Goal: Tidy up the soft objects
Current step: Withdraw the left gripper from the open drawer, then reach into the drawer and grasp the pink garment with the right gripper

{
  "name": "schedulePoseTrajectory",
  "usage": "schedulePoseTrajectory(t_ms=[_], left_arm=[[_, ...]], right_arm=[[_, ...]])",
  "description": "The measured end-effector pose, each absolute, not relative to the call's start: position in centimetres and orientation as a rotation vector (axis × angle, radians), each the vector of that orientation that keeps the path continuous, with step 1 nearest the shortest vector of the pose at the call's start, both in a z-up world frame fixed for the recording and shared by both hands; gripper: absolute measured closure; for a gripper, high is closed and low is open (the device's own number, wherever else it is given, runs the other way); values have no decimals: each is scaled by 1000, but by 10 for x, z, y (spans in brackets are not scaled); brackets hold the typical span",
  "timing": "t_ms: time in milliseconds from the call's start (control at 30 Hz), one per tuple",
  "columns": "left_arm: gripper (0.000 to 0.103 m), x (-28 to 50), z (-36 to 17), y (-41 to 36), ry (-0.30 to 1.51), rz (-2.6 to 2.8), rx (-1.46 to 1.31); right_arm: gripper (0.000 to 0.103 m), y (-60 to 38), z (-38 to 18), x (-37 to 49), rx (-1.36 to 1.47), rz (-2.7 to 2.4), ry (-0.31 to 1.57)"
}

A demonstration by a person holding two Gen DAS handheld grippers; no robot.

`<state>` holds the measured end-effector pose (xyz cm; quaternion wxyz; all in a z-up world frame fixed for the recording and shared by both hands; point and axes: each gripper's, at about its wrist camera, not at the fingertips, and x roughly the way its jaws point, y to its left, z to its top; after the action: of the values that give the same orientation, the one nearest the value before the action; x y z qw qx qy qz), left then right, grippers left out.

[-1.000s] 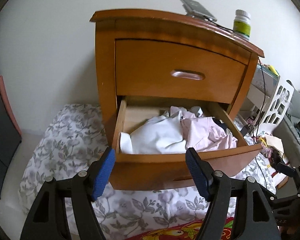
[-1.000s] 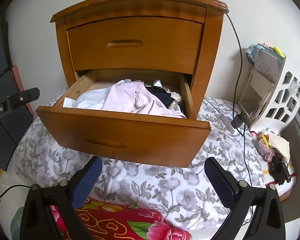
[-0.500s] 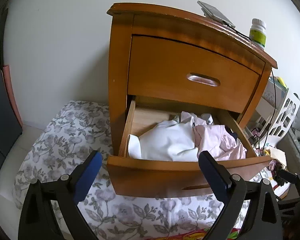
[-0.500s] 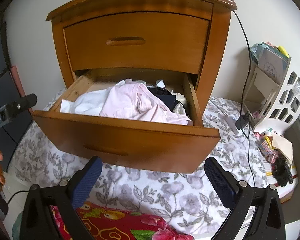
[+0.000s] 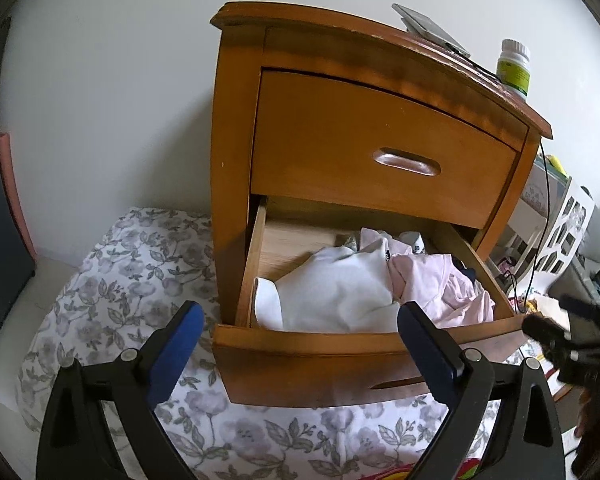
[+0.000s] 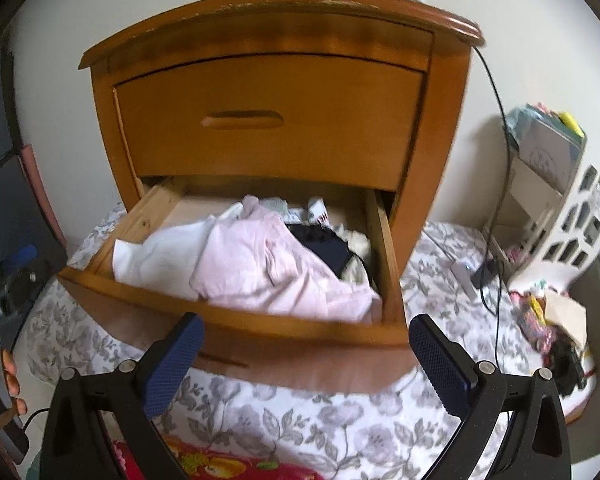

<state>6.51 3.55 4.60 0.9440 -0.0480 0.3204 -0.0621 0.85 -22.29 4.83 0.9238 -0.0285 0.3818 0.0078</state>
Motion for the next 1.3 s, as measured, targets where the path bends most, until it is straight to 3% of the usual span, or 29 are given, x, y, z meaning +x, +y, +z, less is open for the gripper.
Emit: schedulePoseTrajectory(t_ms=[233, 700, 1300], left_arm=[[5, 65, 54, 37, 621, -118, -56], [5, 81, 42, 40, 688, -117, -31], [5, 89, 30, 51, 728, -119, -45]], right_arm=[[0, -212, 59, 43, -98, 82, 785], [0, -176, 31, 115, -138, 113, 977], [14, -165, -2, 154, -155, 69, 1125]])
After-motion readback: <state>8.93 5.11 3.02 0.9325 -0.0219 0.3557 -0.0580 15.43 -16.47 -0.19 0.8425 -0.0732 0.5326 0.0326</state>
